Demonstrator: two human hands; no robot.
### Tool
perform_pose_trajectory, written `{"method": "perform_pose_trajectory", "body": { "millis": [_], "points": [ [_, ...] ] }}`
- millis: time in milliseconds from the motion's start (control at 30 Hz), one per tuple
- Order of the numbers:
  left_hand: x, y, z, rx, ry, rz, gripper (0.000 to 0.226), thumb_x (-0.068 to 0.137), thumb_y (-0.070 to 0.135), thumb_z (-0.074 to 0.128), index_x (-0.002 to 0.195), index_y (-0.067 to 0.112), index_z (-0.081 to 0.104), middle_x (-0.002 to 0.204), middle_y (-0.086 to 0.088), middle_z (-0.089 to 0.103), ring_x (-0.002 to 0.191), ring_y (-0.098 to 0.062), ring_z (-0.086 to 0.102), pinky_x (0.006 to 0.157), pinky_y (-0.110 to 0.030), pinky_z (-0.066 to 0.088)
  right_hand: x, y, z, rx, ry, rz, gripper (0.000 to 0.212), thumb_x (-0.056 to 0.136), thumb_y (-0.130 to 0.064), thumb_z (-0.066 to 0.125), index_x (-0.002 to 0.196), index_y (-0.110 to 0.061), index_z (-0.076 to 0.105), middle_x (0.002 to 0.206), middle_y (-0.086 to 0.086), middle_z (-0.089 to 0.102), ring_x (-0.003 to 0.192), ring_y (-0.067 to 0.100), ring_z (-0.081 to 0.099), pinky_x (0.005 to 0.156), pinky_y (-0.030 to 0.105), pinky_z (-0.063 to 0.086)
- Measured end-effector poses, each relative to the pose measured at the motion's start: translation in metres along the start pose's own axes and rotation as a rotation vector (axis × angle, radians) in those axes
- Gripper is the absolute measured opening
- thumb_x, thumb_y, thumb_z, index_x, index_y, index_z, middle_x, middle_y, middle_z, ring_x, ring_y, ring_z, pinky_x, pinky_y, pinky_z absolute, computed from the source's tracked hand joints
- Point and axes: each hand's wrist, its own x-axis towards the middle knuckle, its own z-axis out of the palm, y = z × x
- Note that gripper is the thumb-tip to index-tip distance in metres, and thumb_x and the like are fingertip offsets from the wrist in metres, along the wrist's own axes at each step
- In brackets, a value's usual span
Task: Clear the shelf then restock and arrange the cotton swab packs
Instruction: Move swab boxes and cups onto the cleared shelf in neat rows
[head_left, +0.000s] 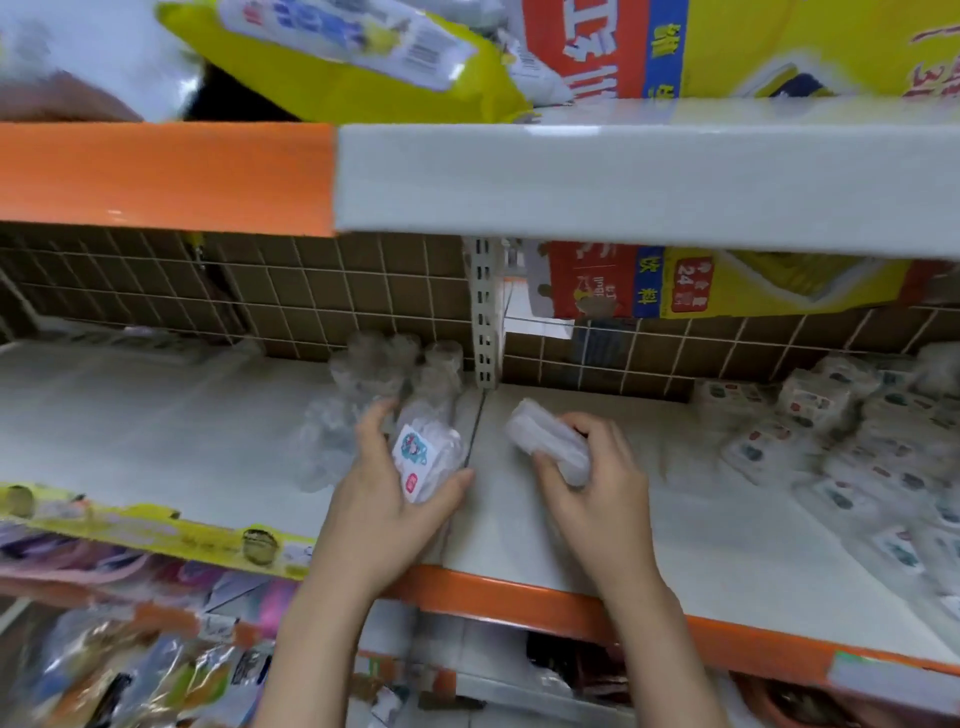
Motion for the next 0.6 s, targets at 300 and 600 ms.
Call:
{"method": "perform_pose_trajectory", "body": {
  "millis": [300, 600],
  "points": [
    [0.015, -0.071, -0.06, 0.138, -0.204, 0.007, 0.129, 0.072, 0.011, 0.076, 0.116, 0.06, -0.034, 0.114, 0.008, 0.015, 0.101, -0.023, 0.05, 0.081, -0.024, 0.041, 0.001, -0.042, 0.061, -0.069, -0.076, -0.091, 0.032, 0.079, -0.018, 0.064, 0.11, -0.013, 0.058, 0.1, -0.01, 0.051, 0.089, 0.001, 0.048, 0.078, 0.0, 0.032],
    [0.049, -0.085, -0.056, 0.048, -0.023, 0.02, 0.092, 0.073, -0.002, 0.069, 0.143, 0.029, 0.017, 0.118, 0.01, 0.025, 0.101, -0.012, 0.045, 0.077, -0.018, 0.033, 0.026, -0.037, 0.076, -0.088, -0.021, -0.138, 0.028, 0.078, -0.015, 0.066, 0.105, -0.011, 0.059, 0.097, -0.001, 0.057, 0.087, 0.004, 0.049, 0.077, 0.001, 0.032]
  ]
}}
